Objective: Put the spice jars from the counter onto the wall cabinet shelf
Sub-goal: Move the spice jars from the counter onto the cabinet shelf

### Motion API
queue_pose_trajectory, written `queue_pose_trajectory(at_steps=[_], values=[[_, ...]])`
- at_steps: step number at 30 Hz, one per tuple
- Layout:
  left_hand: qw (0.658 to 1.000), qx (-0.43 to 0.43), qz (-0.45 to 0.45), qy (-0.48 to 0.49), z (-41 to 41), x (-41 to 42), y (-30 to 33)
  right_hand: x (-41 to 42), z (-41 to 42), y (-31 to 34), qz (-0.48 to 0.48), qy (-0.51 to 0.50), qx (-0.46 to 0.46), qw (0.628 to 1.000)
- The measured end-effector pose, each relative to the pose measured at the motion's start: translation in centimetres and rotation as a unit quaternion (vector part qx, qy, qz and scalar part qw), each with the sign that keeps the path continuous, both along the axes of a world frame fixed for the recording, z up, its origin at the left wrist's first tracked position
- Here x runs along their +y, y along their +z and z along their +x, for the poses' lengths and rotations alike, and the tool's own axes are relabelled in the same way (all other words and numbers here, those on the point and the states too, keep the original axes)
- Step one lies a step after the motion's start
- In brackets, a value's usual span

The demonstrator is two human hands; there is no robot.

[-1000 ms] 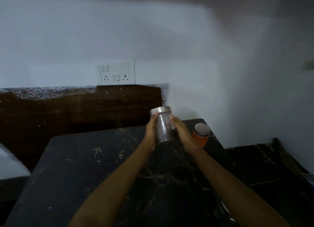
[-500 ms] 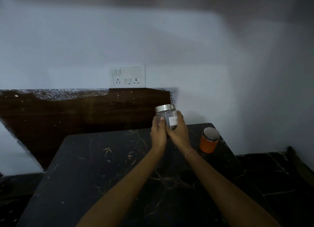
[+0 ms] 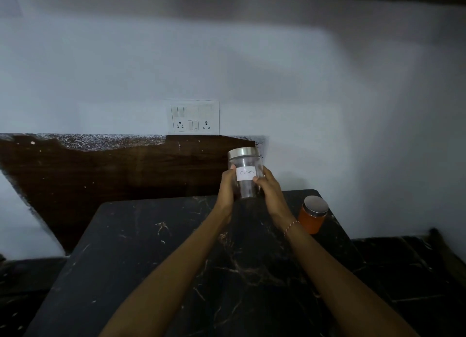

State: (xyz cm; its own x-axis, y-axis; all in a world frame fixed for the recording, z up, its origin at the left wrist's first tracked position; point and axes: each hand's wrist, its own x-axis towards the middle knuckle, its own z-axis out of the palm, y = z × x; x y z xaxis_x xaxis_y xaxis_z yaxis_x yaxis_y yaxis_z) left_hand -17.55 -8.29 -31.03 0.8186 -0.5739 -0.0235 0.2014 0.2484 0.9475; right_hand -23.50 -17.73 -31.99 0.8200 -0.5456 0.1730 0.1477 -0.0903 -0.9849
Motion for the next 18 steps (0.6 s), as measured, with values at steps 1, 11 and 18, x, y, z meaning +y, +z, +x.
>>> queue_pose_trajectory(at_steps=[1, 11, 18], values=[[1.0, -0.018, 0.006, -0.002, 0.1, 0.1, 0.2, -0.1, 0.1, 0.2, 0.002, -0.001, -0.002, 1.0], [0.995, -0.096, -0.01, -0.025, 1.5, 0.2, 3.2, -1.4, 1.3, 3.8, -0.044, -0.02, -0.03, 0.998], [0.989, -0.139, -0.037, -0.017, 2.9, -0.8, 9.2, -3.1, 2.1, 10.2, -0.13, -0.05, -0.065, 0.988]])
